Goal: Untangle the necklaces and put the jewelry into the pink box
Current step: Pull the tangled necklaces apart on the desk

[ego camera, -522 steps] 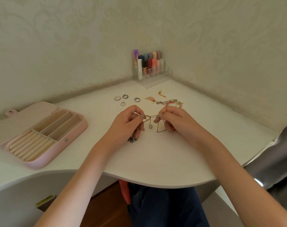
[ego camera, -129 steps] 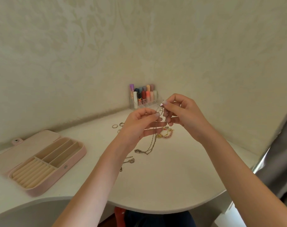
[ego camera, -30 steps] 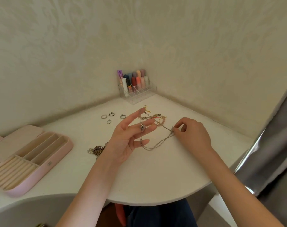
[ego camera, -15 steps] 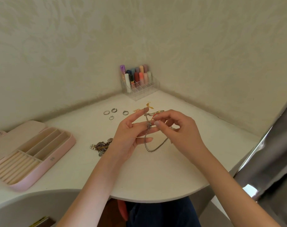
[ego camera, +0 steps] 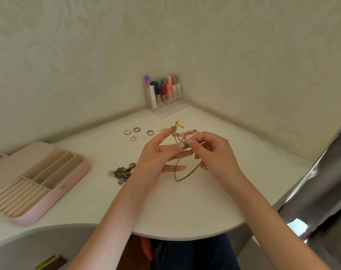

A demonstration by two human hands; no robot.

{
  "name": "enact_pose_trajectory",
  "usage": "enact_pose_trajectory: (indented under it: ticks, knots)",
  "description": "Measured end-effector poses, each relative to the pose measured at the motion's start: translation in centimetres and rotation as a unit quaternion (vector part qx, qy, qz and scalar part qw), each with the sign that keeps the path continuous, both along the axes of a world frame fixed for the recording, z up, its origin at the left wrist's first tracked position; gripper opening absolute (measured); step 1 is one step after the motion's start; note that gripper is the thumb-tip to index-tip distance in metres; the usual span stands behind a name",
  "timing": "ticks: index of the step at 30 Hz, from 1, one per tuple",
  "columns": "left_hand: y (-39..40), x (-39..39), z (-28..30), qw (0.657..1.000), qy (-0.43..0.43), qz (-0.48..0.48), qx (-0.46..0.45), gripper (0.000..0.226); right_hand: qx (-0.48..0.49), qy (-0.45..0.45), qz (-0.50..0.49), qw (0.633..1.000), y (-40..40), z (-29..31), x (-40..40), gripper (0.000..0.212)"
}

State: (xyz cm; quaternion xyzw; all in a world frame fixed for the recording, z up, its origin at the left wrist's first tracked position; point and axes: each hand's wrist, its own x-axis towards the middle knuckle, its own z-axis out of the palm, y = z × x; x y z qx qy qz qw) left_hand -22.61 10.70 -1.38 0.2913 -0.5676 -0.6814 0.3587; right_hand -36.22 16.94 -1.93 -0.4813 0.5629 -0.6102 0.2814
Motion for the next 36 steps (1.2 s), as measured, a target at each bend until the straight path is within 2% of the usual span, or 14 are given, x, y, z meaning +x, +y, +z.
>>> enact_pose_trajectory:
  ticks: [4,8,15,25,36]
  knots:
    - [-0.38,-0.02,-0.32,0.999,0.001,0.041,-0.012,0.057,0.016,-0.024,-0.001,1.0,0.04,-0.15,0.01,0.009]
    - [-0.52,-0.01,-0.36,0.999,0.029,0.041,0.011,0.055,0.017,-0.056,0.002,0.998,0.11,-0.11,-0.12,0.009]
    - [-0.29,-0.27,-0.44,0.998,0.047,0.022,0.019,0.064,0.012,-0.039,0.013,0.999,0.08,-0.34,0.11,0.008]
    - [-0.39,-0.05,-0.41,0.994,0.093,0.042,0.027,0.062,0.02,-0.062,0.023,0.998,-0.09,-0.56,0.38,0.009]
    - [-0.35,-0.08,-0.37,0.997,0.057,0.053,0.023,0.056,0.021,-0.116,0.06,0.991,0.23,-0.11,0.54,0.012]
